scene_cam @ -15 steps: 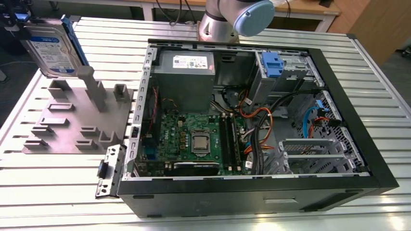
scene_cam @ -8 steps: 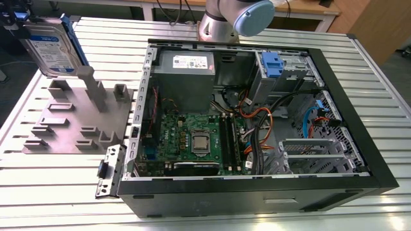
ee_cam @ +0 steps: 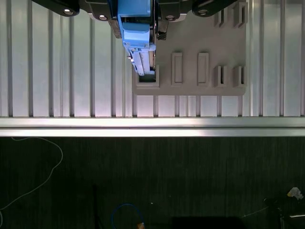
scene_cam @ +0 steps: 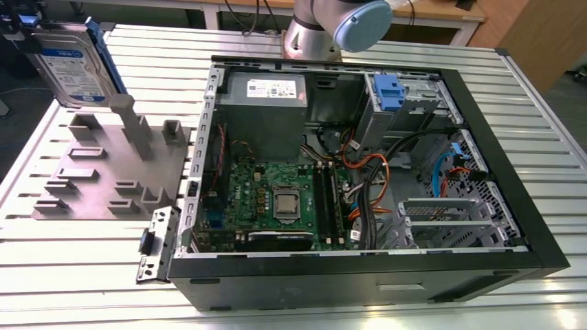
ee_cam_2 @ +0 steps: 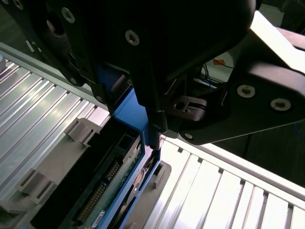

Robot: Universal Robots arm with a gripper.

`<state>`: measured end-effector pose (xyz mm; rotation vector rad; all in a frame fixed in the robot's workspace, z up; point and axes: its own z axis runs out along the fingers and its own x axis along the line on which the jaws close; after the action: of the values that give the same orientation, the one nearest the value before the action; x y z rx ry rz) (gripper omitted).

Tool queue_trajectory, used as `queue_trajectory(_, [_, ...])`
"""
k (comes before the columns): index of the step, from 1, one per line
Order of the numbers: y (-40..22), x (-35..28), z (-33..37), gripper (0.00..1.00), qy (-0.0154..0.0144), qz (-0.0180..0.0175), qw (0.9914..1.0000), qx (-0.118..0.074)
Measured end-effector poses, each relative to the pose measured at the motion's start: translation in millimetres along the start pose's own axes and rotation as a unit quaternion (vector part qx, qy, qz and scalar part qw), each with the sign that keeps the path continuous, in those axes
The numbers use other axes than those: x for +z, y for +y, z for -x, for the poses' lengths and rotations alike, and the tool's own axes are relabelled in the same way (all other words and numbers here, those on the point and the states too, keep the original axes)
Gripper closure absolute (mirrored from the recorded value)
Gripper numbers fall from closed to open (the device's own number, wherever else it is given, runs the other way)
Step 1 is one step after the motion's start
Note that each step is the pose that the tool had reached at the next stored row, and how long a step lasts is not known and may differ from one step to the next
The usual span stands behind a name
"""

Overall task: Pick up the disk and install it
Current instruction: 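Pick up the disk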

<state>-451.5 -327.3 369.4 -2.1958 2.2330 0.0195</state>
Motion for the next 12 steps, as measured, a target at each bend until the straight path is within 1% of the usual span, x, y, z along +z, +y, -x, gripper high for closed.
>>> queue_trajectory(2, [0.0, -0.4, 0.0, 0.64, 0.0, 0.0, 1.0, 0.0])
queue_trajectory(4, [0.0, -7.5, 0.1, 0.64, 0.0, 0.0, 1.0, 0.0])
queue_trajectory(12, [0.0, -9.8, 0.2, 0.64, 0.0, 0.0, 1.0, 0.0])
